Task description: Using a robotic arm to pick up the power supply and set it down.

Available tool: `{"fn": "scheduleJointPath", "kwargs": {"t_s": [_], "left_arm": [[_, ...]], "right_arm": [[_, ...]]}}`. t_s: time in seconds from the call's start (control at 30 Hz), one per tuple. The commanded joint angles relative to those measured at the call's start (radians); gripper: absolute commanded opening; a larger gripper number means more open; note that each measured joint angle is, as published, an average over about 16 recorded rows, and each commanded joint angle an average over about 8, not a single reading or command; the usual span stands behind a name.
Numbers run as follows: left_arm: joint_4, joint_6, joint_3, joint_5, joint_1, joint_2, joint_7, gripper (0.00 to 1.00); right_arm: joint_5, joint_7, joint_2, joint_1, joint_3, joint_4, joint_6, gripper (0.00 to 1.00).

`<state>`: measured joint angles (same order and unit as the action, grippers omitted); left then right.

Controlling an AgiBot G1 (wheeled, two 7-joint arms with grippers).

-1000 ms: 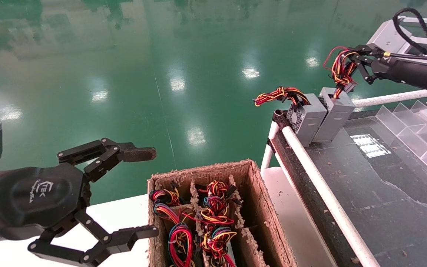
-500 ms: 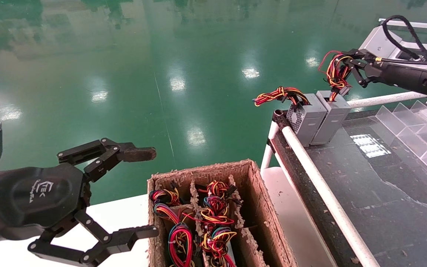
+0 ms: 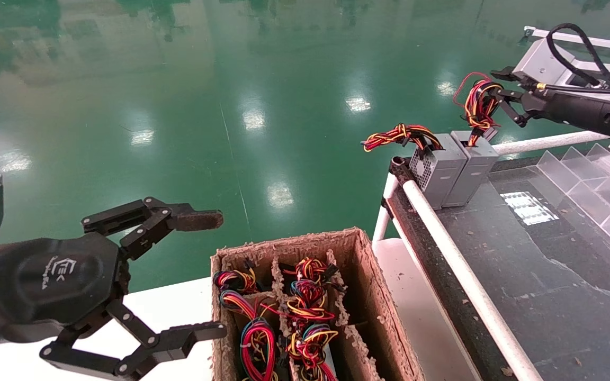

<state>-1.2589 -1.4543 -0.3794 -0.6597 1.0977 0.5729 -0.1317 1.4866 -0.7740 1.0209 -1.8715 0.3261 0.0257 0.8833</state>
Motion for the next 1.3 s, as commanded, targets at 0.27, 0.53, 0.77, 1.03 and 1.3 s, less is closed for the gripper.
{"fn": "scheduleJointPath", "kwargs": {"t_s": [0.27, 0.53, 0.77, 1.03, 1.3], "left_arm": [[0.0, 0.0, 0.0, 0.0, 0.0, 0.0, 0.0, 1.0], [0.0, 0.0, 0.0, 0.0, 0.0, 0.0, 0.0, 1.0], [0.0, 0.0, 0.0, 0.0, 0.0, 0.0, 0.0, 1.0], [0.0, 0.0, 0.0, 0.0, 0.0, 0.0, 0.0, 1.0], [0.0, 0.0, 0.0, 0.0, 0.0, 0.0, 0.0, 1.0]], "right_arm": [[0.015, 0.012, -0.004, -0.012, 0.01, -0.02, 0.026, 1.0], [0.069, 0.074, -0.008, -0.044, 0.048, -0.051, 0.076, 1.0], [0.086, 0.117, -0.02, -0.059, 0.06, -0.059, 0.107, 1.0], [0.02, 0.207, -0.062, -0.084, 0.013, -0.078, 0.175, 1.0], [-0.09, 0.301, -0.103, -0.069, -0.062, -0.103, 0.25, 1.0]]}}
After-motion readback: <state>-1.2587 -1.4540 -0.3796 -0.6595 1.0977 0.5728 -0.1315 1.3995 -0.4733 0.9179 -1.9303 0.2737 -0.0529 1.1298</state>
